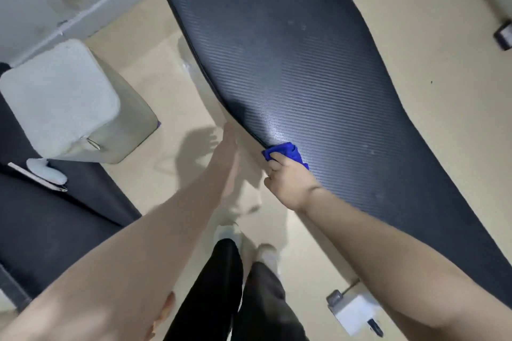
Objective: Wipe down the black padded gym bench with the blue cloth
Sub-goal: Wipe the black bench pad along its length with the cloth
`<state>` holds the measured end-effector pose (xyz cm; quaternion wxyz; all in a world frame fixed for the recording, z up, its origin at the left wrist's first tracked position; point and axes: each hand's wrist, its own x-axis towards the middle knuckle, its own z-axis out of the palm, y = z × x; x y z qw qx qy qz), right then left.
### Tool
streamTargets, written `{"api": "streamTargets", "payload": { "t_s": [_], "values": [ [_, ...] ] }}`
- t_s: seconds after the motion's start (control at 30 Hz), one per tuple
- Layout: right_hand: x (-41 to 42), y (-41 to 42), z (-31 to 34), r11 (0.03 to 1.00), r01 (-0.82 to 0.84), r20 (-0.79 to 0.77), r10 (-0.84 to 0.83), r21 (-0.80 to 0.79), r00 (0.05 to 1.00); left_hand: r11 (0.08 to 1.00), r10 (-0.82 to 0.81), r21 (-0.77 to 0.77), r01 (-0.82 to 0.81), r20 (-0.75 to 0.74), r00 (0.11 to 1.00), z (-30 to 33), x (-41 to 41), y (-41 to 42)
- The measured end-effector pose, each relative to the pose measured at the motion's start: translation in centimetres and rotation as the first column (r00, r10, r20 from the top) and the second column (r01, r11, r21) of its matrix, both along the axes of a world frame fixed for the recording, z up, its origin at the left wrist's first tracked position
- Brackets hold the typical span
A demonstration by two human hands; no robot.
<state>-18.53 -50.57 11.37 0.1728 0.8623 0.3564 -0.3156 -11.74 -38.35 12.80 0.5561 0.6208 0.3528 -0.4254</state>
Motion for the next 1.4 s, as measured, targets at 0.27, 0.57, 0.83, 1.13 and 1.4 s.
{"api": "streamTargets", "payload": {
  "t_s": [0.27, 0.57, 0.83, 1.13, 1.4],
  "values": [
    [-11.3, -5.2, -0.7, 0.980, 0.196, -0.026, -0.195, 0.041, 0.980, 0.985, 0.053, -0.150, -0.085, -0.204, 0.978, -1.0, -9.5, -6.5],
    [-30.3, -12.4, -0.7, 0.900, 0.391, -0.123, -0.373, 0.194, 0.920, 0.991, -0.010, -0.131, -0.007, -0.130, 0.992, -1.1, -24.3, -14.3],
    [-46.1, -18.3, -1.8, 0.827, 0.317, 0.119, -0.413, 0.465, 0.903, 0.999, 0.007, -0.035, -0.012, -0.153, 0.988, -2.4, -41.6, -20.2],
    [-64.9, -26.0, -2.1, 0.774, 0.518, 0.039, -0.569, 0.364, 0.822, 0.987, -0.085, -0.144, 0.068, -0.120, 0.989, -1.0, -54.6, -25.8],
    [-66.2, -29.1, -0.8, -0.727, 0.393, -0.396, -0.655, 0.563, -0.643, 0.985, -0.135, -0.122, 0.124, -0.087, 0.987, -0.7, -58.3, -27.0]
  ]
}}
